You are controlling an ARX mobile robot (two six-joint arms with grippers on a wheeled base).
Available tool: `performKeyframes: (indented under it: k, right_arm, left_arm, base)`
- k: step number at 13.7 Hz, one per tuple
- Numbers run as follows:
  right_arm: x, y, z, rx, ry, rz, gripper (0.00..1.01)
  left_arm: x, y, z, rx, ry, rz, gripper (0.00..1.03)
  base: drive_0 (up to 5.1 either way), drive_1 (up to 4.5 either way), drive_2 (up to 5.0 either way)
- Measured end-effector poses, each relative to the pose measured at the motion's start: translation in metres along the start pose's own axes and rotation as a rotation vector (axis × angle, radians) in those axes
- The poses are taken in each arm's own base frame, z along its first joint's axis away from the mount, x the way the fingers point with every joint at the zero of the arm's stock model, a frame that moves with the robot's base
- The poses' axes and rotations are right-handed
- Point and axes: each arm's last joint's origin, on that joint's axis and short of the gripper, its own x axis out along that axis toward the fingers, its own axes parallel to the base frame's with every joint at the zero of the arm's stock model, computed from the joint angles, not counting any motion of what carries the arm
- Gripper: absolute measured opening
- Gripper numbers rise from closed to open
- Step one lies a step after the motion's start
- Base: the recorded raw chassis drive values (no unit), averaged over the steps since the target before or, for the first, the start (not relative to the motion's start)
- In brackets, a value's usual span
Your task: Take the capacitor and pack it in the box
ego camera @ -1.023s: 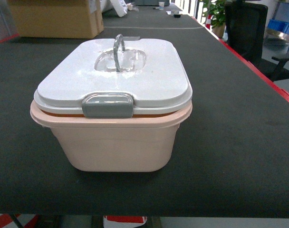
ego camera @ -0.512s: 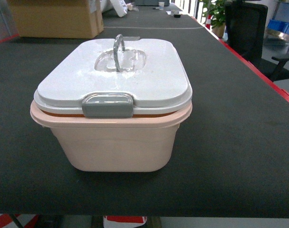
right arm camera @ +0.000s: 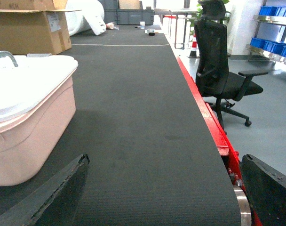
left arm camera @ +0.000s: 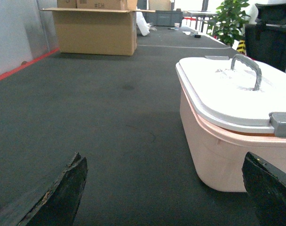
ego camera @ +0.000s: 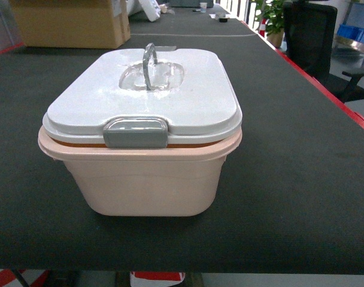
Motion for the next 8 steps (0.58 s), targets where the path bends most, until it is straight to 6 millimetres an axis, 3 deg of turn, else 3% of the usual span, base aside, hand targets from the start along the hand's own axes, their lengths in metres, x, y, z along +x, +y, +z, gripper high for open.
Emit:
performKeyframes:
  k: [8]
  right_arm:
    - [0.0, 0.0, 0.0, 0.0, 0.0, 0.0, 0.98]
  left_arm:
    - [0.0, 0.0, 0.0, 0.0, 0.0, 0.0, 0.98]
  base:
    - [0.0, 0.0, 0.0]
